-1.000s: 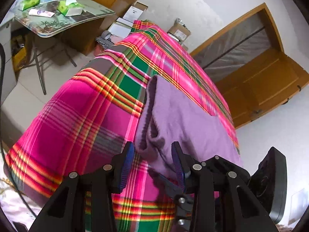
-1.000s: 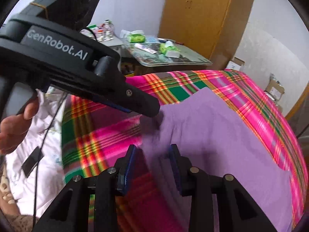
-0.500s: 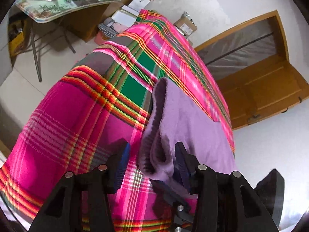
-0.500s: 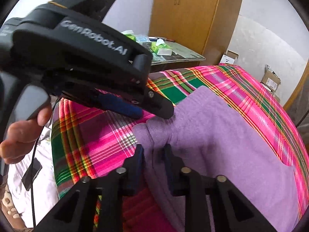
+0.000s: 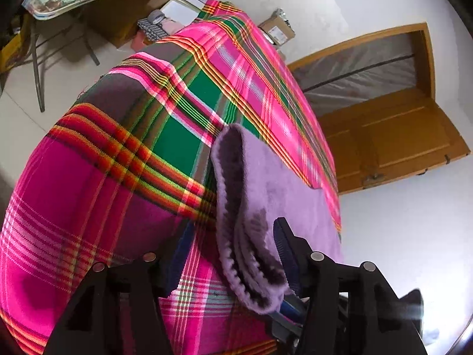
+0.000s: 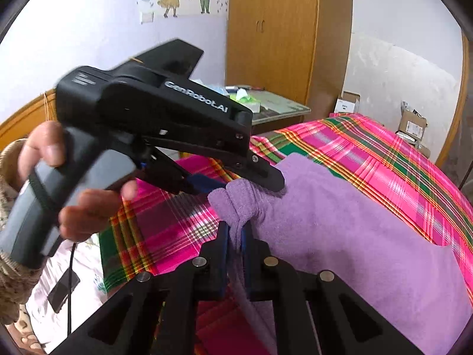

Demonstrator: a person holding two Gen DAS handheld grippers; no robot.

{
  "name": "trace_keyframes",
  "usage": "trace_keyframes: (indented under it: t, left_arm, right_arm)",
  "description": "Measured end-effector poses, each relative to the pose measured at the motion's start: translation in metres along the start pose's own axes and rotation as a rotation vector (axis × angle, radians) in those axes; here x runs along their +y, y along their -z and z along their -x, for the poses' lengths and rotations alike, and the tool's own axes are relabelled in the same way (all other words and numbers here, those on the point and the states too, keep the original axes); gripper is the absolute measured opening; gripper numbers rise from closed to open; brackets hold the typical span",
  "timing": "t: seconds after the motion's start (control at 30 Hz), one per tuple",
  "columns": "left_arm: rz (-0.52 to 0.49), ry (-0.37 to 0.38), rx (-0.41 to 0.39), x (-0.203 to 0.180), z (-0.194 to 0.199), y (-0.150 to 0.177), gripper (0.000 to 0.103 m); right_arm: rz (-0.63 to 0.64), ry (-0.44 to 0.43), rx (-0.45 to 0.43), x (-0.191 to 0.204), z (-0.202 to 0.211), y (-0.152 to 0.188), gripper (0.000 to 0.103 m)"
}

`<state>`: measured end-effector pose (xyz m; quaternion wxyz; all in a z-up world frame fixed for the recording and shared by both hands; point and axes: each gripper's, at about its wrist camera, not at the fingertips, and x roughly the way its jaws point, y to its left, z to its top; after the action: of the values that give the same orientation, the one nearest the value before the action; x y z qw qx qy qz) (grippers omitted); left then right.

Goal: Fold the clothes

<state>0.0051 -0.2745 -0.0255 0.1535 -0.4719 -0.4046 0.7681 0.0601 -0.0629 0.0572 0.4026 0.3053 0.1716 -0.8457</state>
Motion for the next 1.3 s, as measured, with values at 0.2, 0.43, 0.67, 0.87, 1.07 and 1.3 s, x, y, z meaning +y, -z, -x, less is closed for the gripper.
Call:
trace_keyframes:
  t: [0.2, 0.43, 0.67, 0.87, 1.07, 1.3]
  left_arm:
    - [-0.008, -0.006, 0.039, -0.008, -0.009, -0.007, 0.058]
    - [-0.034, -0.007, 0.072, -0.018, -0.026, -0.017, 0.046]
    - [-0.059, -0.015, 0.039, -0.016, -0.018, -0.018, 0.020]
    - [-0.097, -0.011, -0.015, -0.026, -0.010, -0.020, 0.019]
    - [-0.097, -0.038, -0.002, -0.020, -0.019, -0.023, 0.019]
    - [-0.113, -0.047, -0.022, -0.025, -0.016, -0.028, 0.018]
  right_arm:
    - [-0.011, -0.027, 0.000, -0.003, -0.001, -0.001, 0.008]
    - [-0.011, -0.023, 0.009, -0.005, -0.006, -0.003, 0.008]
    - [-0.021, -0.020, 0.008, -0.005, -0.010, -0.006, 0.008]
    - [-0.032, -0.018, -0.014, -0.001, -0.007, -0.014, 0.008]
    - [-0.051, -0.030, 0.015, -0.009, -0.028, -0.016, 0.008]
    - [-0.113, -0.053, 0.042, -0.020, -0.043, -0.031, 0.008]
